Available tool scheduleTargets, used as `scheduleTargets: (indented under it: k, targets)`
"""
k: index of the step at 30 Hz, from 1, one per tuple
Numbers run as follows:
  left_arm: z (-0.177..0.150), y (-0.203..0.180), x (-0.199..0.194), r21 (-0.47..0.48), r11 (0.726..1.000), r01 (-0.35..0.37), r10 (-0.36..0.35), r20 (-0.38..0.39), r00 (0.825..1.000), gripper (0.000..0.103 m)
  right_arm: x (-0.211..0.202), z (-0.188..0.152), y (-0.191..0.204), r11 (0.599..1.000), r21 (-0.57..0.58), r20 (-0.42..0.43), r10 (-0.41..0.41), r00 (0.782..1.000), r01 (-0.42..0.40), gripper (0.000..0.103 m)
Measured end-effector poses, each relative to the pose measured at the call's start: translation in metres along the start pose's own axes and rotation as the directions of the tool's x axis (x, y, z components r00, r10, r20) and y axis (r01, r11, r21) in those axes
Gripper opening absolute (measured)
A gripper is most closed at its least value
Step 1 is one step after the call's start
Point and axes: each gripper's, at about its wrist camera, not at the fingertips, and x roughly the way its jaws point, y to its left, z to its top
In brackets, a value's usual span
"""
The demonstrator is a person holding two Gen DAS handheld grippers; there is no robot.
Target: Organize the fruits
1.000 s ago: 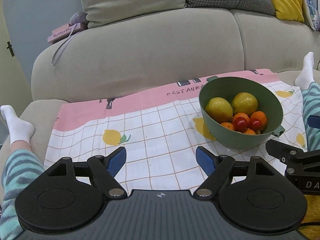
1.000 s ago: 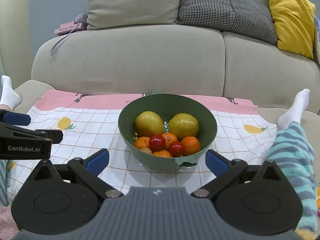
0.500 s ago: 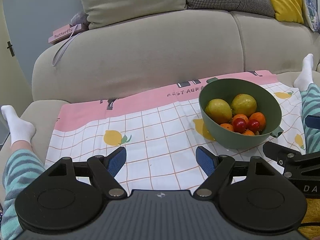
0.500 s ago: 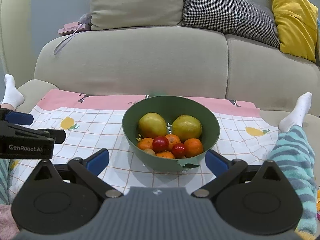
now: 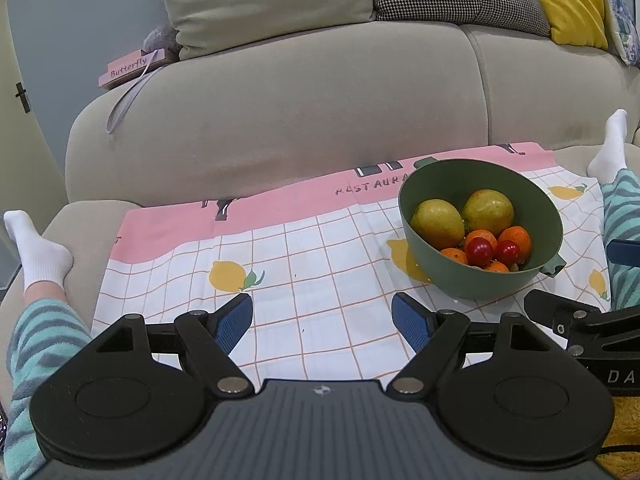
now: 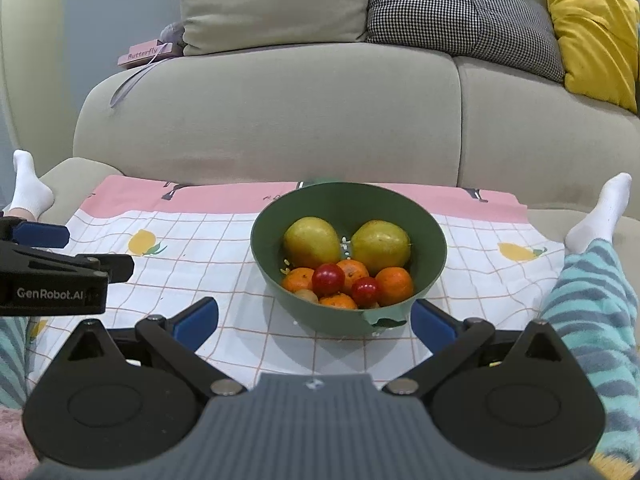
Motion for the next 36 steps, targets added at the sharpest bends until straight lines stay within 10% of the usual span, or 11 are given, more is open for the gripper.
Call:
scheduleTargets:
  k: [36]
  targets:
    - [0.0004,-0.0018,-0.0035,-0.026,1.000,0.015,-0.015,-0.001,1.000,0.093,-0.0007,-0.0028,0.0004,1.000,0.001,-0.011,0.005,1.000,-0.005,0.099]
